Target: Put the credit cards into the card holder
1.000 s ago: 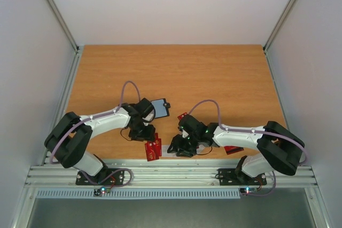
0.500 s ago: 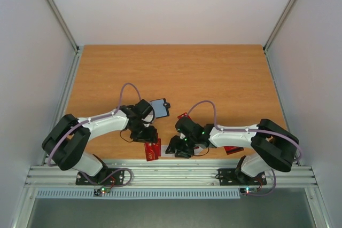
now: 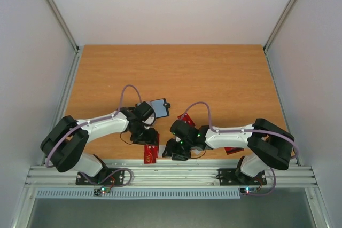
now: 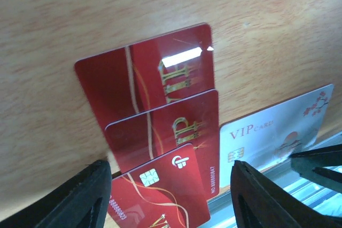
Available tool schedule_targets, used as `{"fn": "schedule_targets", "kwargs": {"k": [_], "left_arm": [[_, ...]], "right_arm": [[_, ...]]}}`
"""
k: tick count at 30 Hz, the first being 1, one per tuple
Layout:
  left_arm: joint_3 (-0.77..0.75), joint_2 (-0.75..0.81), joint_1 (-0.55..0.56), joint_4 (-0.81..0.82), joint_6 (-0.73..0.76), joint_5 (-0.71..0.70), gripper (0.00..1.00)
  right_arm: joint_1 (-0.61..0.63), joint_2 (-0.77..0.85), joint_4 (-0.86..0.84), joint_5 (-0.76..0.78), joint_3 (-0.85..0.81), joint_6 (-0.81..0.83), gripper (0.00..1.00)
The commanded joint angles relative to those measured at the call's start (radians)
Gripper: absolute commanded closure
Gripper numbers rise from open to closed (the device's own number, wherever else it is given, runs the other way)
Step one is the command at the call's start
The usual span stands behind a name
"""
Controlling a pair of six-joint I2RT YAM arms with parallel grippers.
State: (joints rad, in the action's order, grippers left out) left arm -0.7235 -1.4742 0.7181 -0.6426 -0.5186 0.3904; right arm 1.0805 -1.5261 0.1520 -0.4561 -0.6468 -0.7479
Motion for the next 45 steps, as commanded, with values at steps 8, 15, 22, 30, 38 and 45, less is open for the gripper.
{"fn": "schedule_targets", "kwargs": {"k": [8,15,22,30,38,45], "left_arm": [[-0.064,0.115,0.007,-0.177,-0.028,-0.129,0.30],[-0.015,0.173,0.007,-0.177,-0.057,-0.102,0.47],[0.025,0.164,0.007,-0.150,-0.075,-0.055,0.68],[0.031,0.113,0.007,-0.124,-0.066,-0.022,0.80],[0.051,0.057,0.007,-0.083,-0.063,-0.030,0.83],[0.091,0.054,0.006,-0.055,-0.079,-0.031,0.84]], "right_arm": [[0.067,0.040,0.174,0.071,-0.087,0.049,0.47],[0.135,-0.020,0.010,0.073,-0.078,-0.025,0.46],[0.179,-0.102,-0.110,0.104,-0.081,-0.072,0.46],[0.183,-0.139,-0.234,0.140,-0.040,-0.109,0.46],[0.193,-0.158,-0.250,0.158,-0.043,-0.099,0.46],[0.193,-0.178,-0.275,0.160,-0.036,-0.091,0.46]]}}
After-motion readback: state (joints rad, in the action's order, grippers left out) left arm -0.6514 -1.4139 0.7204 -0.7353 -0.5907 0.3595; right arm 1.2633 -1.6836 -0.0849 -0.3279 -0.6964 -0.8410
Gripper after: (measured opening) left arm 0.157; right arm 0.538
